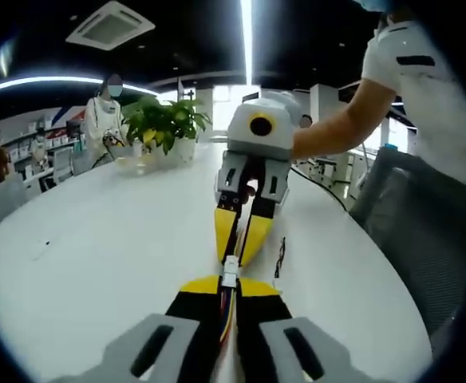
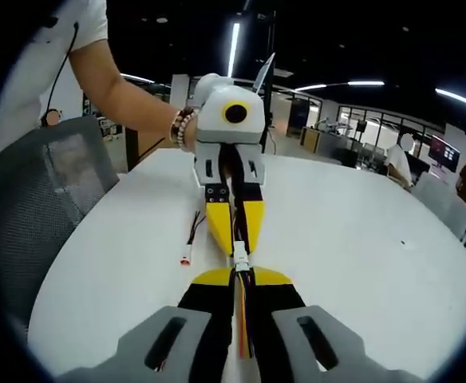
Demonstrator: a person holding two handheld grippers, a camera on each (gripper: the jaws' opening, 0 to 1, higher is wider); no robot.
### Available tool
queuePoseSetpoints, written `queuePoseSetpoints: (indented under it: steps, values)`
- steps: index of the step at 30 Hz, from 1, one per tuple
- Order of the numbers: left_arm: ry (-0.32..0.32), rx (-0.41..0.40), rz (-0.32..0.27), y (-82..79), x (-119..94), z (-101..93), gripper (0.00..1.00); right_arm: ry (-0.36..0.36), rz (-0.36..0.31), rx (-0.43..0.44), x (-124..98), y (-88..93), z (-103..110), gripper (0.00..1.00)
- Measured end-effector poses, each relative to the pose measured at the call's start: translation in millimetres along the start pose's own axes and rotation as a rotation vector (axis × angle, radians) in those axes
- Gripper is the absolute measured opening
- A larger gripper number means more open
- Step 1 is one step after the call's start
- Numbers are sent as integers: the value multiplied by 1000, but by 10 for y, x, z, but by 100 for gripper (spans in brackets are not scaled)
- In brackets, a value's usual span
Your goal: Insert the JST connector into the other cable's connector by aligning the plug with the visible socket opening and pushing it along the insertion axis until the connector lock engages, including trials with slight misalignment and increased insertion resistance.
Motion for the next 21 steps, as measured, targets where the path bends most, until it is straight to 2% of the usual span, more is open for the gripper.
queuePoseSetpoints:
  steps: [8, 21]
  values:
    - [1, 0, 9, -5, 27, -34, 0, 0, 5, 5, 14, 30, 1, 3]
    - [-12, -10, 22, 42, 34, 23, 0, 12, 10, 5, 22, 74, -26, 3]
Point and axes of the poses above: the point that each gripper's makers call its tool centre point, and the gripper's own axes: x roughly forward along the fingers, z roughly to its left, y roughly out of its underside, the point moved 9 cm from there along -x, roughly backward along the fingers, and after that the axes turned 12 degrees about -y, right-handed, at the moved point
